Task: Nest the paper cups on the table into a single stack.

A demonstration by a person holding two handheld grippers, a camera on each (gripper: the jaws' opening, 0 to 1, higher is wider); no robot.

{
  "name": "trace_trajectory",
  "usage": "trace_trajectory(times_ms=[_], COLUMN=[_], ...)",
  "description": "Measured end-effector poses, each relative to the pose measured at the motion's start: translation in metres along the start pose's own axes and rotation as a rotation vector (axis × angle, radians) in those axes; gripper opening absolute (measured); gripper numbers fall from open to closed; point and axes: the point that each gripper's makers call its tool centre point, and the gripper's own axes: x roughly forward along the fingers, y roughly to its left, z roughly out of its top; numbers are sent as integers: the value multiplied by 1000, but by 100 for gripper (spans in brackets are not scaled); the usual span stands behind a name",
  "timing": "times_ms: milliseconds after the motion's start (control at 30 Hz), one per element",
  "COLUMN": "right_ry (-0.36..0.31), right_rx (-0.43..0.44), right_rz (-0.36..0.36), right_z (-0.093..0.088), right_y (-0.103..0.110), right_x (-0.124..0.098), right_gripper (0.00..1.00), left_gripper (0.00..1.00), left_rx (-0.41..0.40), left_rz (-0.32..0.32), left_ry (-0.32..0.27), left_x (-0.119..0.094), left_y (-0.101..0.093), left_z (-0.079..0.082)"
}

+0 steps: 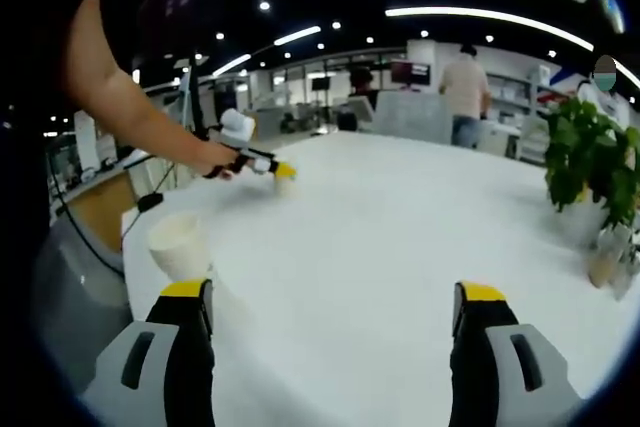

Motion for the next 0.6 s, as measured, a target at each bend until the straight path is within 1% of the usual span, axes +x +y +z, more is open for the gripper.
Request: trace_trajectory(times_ms=[267,333,433,533,600], right_ry=[-5,-4,-6,-9,-11], right_rx=[0,-3,-2,-1,-2], right_rz=[0,2,2,2,3], right_z=[2,2,2,2,3], right_y=[0,2,2,2,3], right_x=[0,0,0,1,1], right_gripper=[98,98,98,98,98], left_gripper=[40,40,40,40,40], left_rx=[4,4,-13,-8,-15], left_rz=[-17,-21,-28,-30,-47], left_ry=[-3,5,9,8,18], left_x=[0,0,0,0,0], left_y=[0,1,4,6,5], left_z=[4,6,11,17,20])
